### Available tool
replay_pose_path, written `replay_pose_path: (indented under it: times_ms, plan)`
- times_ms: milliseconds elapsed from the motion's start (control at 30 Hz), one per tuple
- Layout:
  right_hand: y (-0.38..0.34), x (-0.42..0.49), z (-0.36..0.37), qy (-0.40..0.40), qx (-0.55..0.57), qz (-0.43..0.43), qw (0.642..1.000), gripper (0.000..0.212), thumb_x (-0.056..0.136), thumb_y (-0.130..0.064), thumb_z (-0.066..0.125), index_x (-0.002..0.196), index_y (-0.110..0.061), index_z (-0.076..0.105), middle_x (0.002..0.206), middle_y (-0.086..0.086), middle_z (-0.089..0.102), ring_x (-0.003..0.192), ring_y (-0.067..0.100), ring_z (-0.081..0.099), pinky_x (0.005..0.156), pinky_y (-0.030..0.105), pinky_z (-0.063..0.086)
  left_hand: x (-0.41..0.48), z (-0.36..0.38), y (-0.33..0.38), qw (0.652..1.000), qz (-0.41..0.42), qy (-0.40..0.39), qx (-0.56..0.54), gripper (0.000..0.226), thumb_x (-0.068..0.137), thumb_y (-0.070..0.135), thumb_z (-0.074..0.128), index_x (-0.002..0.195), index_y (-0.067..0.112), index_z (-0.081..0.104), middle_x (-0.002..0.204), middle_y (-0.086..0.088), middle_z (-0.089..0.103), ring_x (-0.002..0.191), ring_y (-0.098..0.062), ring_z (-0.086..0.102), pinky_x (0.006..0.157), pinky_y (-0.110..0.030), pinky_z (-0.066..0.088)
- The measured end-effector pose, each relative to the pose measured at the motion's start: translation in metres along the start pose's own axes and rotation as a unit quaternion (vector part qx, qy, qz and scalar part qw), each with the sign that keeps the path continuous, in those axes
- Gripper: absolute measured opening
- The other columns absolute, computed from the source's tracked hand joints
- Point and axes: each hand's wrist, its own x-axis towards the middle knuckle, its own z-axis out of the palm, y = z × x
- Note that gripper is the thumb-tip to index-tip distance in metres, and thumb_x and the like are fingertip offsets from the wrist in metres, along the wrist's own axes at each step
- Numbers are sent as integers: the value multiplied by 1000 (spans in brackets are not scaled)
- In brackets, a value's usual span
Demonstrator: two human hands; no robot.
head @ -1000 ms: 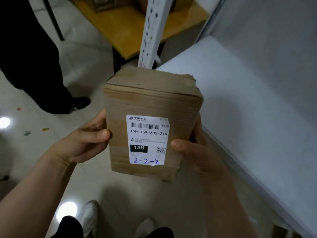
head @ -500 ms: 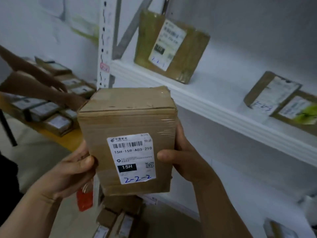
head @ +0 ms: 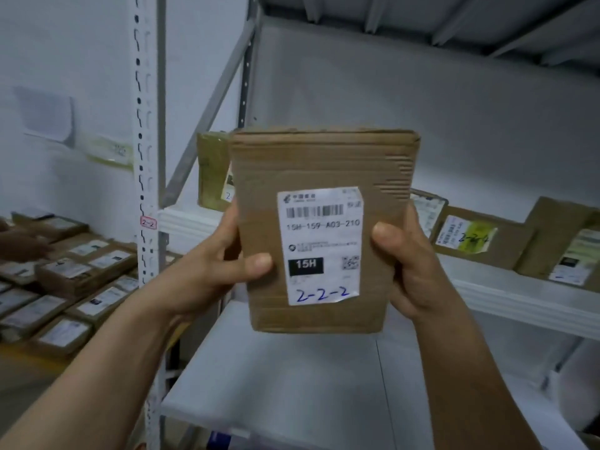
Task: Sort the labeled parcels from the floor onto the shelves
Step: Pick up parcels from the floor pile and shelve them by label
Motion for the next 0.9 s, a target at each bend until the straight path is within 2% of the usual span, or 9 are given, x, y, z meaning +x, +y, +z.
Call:
replay_pose_path:
  times_ms: [100,233,400,467,600,667,733,833,900]
  plan:
    - [-24,18,-27,92,-8,-27,995,84,73,-26,72,147,-7,38,134,19,61,114,36,66,86,52,58,60,24,11,999,2,-32,14,99,78,24,73,156,34,14,150,-4,46,138,-26,46,109,-52,41]
    - [-28,41,-55,167,-67,-69,981,79,71,-34,79,139,-4,50,126,18,67,110,36,67,88,51,55,117,31,-3,999,-31,-33,-28,106,76,24,81,155,40,13,150,-4,47,136,-28,48,106,-62,41]
    - [-13,69,-77,199,-148,-89,965,40,80,-36,70,117,-22,70,118,12,72,106,33,70,91,50,55,159,25,-23,998,-50,-2,-35,96,76,15,79,151,44,26,141,-1,56,128,-27,56,105,-62,42]
    - [-5,77,-85,203,-187,-73,958,36,84,-35,71,118,-26,70,122,9,70,106,28,71,89,48,58,166,21,-34,997,-61,26,-30,92,78,8,77,149,45,31,137,2,59,126,-24,58,103,-58,46]
    - [20,80,-104,204,-250,-14,947,46,92,-32,71,135,-29,58,126,-8,69,110,10,68,95,37,57,166,21,-74,982,-110,148,28,79,84,8,75,149,34,39,134,0,61,119,-19,61,100,-46,52]
    - [33,80,-114,199,-267,33,942,74,86,-34,77,150,-31,40,140,-9,59,125,10,58,105,42,50,165,23,-100,967,-126,203,86,72,81,18,80,144,22,47,131,-4,62,117,-20,61,102,-45,51]
    - [47,81,-123,174,-276,76,942,90,79,-40,83,151,-42,28,147,-9,52,131,13,52,109,47,46,168,25,-116,947,-131,254,148,64,77,27,83,132,16,53,122,-4,64,112,-19,62,100,-43,51]
    - [67,82,-129,175,-294,104,934,93,70,-51,81,147,-50,29,144,-8,54,129,17,55,105,51,50,178,28,-120,911,-114,318,238,42,78,26,83,103,16,51,94,1,60,86,-15,59,79,-33,51]
    - [78,83,-131,181,-330,98,921,84,76,-43,80,147,-45,34,140,-9,56,127,16,56,106,49,49,183,30,-119,892,-111,338,280,40,77,30,83,90,16,48,82,3,56,72,-13,54,63,-28,41]
